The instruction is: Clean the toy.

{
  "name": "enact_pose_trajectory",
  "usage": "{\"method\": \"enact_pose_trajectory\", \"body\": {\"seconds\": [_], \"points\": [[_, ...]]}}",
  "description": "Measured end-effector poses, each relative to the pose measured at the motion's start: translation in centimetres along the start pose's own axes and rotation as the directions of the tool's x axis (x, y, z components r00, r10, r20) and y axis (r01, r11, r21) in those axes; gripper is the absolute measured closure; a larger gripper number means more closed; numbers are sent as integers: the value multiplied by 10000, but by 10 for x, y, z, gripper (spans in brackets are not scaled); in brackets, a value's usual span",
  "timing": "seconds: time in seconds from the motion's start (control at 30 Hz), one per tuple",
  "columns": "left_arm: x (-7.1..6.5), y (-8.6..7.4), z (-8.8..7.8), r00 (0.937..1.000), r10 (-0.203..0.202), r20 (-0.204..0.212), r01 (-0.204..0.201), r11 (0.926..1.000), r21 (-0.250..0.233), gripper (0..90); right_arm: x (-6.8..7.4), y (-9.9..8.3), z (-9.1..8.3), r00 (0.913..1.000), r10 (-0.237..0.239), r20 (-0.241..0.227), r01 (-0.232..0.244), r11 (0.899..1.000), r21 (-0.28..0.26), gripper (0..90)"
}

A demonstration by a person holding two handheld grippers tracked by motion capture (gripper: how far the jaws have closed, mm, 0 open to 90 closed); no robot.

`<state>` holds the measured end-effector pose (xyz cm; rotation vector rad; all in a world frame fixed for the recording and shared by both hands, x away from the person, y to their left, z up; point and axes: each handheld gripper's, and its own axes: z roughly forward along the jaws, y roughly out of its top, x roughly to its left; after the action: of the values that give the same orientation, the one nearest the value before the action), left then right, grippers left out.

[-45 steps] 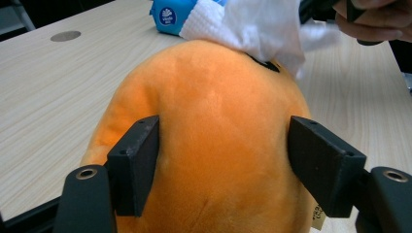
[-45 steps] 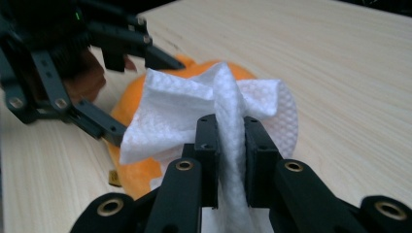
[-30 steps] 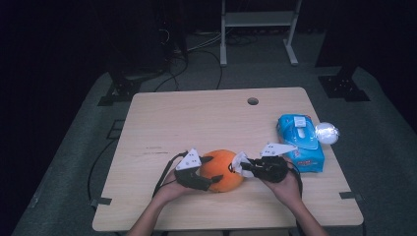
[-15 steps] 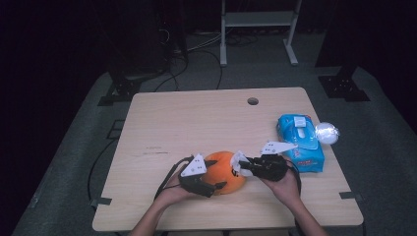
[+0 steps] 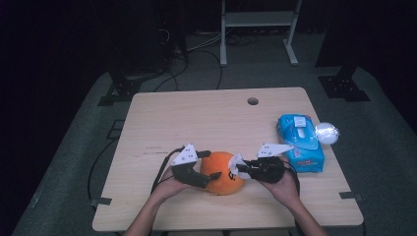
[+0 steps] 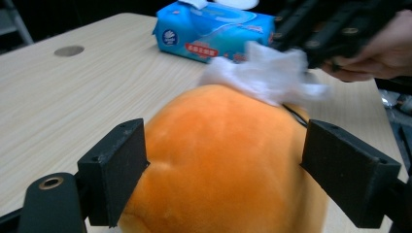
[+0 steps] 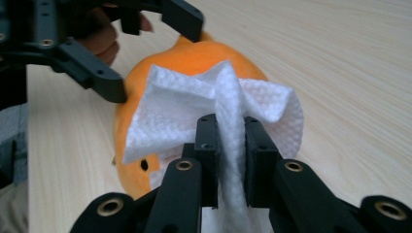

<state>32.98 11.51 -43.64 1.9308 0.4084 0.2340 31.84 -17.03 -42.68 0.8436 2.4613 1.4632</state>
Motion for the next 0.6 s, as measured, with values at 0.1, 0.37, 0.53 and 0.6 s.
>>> {"method": "enact_pose_trajectory", "body": {"seconds": [0.1,0.37,0.53,0.6], "points": [[-4,-3,4,9998,190,79,-192,9996,188,219,0,0,-2,9999,-105,108,104,9999,106,783],[-20,-1,6,9977,655,152,-664,9952,712,266,6,6,-4,9981,132,601,-109,9992,-383,783],[-15,5,1,9944,1050,126,-1056,9919,713,194,10,5,1,9997,-66,216,72,9996,-268,785],[-10,9,-1,9967,810,31,-810,9958,427,157,10,4,2,9998,-190,47,191,9997,-163,786]]}}
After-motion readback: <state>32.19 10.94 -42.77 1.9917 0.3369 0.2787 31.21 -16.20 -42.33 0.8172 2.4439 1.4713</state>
